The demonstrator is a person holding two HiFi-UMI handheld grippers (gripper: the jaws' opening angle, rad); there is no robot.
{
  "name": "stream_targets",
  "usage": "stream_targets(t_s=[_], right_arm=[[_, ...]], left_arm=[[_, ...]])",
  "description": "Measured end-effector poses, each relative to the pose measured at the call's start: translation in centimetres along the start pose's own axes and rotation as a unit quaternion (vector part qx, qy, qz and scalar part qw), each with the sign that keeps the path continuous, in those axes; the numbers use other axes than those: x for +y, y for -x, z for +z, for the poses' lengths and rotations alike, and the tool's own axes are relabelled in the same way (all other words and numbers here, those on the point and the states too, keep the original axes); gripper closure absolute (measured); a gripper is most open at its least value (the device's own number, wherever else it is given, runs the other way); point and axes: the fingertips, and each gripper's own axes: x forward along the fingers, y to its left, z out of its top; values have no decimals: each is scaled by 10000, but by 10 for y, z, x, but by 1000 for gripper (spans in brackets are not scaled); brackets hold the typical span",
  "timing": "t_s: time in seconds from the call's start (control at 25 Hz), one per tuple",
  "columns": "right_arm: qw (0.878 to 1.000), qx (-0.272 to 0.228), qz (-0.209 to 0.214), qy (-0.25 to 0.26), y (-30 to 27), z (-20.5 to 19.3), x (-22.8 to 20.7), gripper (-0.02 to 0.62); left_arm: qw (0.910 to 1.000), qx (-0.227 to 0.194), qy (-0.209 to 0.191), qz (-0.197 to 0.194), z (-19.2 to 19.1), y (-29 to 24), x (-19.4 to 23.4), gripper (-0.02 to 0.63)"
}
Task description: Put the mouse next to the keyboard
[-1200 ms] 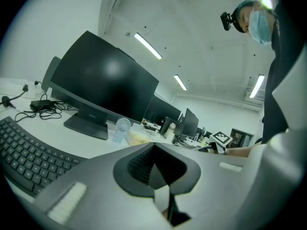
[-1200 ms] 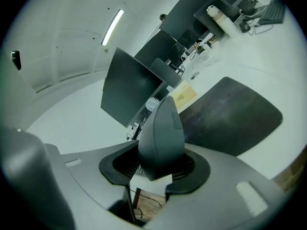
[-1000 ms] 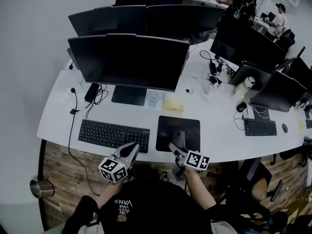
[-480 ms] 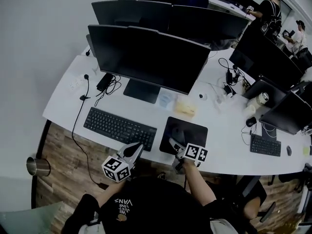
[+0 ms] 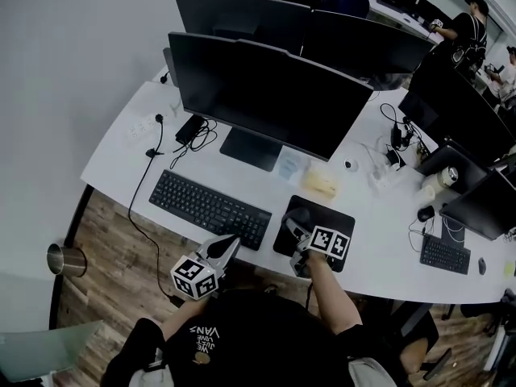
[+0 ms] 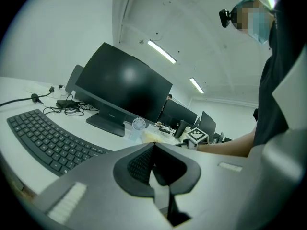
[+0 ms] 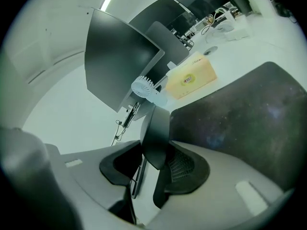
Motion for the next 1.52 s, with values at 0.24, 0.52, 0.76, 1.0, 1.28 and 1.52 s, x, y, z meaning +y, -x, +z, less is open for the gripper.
stream_targets(t_s=[0.24,0.52,0.76,1.0,1.28,1.52], right_arm=[[9999,-78,-47,-121,-2,7,-3,430],[9972,-313,-64,-673,1,5,-13,430],[9926,-347,-87,-1161,5,-10,-18,428],[9870,-411,-80,-1553,6,-28,-19,425],[9828,-464,-62,-1788,13,-42,-16,423],[9798,-433,78,-1949,18,-54,-8,393]], left_arm=[[10000,-40,-16,-28,8,-2,7,604],[10000,-20,10,-81,10,-3,12,604],[9999,9,21,-130,9,-2,14,604],[9997,83,7,-213,8,0,16,604],[9992,174,18,-348,6,3,15,604],[9986,251,56,-463,3,3,15,604]])
